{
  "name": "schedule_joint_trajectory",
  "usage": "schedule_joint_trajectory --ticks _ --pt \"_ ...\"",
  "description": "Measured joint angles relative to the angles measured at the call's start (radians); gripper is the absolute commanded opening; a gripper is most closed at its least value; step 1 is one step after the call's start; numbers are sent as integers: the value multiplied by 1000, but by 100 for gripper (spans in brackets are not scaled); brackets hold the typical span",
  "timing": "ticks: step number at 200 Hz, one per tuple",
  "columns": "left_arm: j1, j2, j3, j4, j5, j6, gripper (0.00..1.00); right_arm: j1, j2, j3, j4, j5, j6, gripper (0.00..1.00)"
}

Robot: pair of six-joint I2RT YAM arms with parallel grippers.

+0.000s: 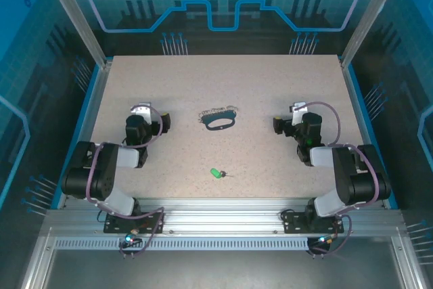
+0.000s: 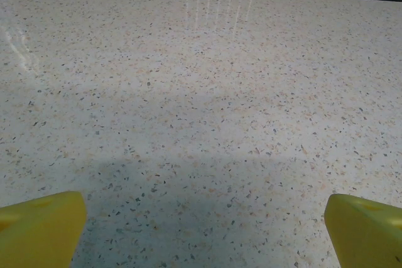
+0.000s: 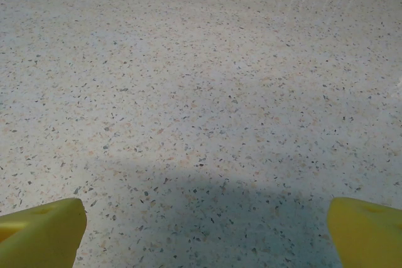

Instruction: Put the keys on the keyring

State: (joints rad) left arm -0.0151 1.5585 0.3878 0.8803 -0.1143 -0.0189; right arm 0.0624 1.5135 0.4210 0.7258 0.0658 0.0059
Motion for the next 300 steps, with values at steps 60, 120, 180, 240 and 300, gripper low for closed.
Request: schedule_joint_trajectory --ticks 60,120,180,240,300 --pt "0 0 0 0 0 0 99 0 0 0 0 0 0 100" --pt "0 0 0 0 0 0 99 0 0 0 0 0 0 100" --pt "0 0 0 0 0 0 99 0 0 0 0 0 0 100" --pt "0 0 0 0 0 0 99 -3 0 0 0 -13 0 100" --pt "0 -16 -1 -7 26 3 99 -19 -5 6 -23 -42 1 100"
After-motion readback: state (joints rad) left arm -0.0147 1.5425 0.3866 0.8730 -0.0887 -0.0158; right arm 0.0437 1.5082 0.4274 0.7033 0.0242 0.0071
